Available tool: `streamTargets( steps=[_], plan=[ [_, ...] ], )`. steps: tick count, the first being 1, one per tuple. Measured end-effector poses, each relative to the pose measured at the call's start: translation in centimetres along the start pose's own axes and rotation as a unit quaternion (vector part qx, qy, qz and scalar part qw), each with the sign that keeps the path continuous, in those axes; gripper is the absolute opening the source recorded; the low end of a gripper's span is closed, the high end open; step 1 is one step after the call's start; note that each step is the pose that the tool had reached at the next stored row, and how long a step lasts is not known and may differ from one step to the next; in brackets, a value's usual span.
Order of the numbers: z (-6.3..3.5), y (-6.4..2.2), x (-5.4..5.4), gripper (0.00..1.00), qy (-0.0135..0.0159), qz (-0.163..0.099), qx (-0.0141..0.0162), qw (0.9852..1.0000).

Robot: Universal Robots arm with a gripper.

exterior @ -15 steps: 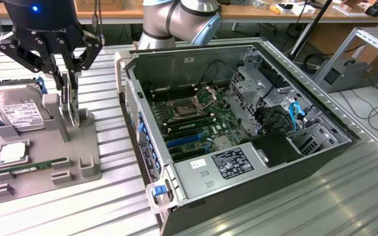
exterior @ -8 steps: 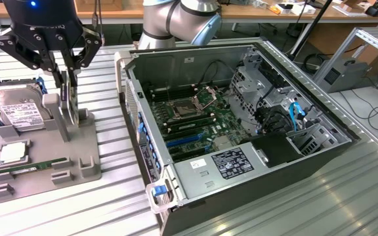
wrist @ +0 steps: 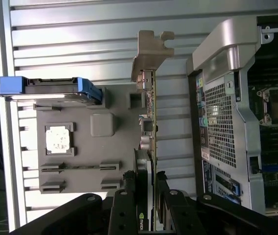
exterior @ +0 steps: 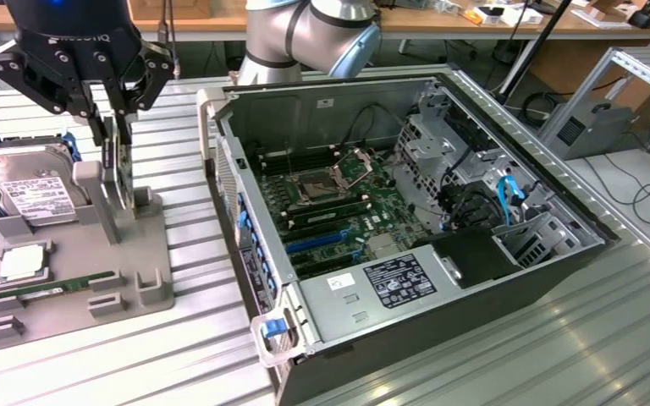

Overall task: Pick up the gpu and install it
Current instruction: 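Pick up the gpu and move the gpu toward the slot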

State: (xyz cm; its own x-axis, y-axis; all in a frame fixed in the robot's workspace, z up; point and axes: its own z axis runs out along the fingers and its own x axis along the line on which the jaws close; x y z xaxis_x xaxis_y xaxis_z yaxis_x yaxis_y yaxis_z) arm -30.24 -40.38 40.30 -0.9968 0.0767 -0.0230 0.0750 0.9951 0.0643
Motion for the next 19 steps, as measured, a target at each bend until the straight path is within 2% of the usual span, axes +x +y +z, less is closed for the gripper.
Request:
streamTargets(
  steps=[15,19],
  plan=[
    [-1.07,0.07,0.0,0.27,0.0004,0.000,-0.0053,1.0000],
    [-1.50,0.10,0.0,0.27,0.0006,0.000,-0.0078,1.0000]
  ],
)
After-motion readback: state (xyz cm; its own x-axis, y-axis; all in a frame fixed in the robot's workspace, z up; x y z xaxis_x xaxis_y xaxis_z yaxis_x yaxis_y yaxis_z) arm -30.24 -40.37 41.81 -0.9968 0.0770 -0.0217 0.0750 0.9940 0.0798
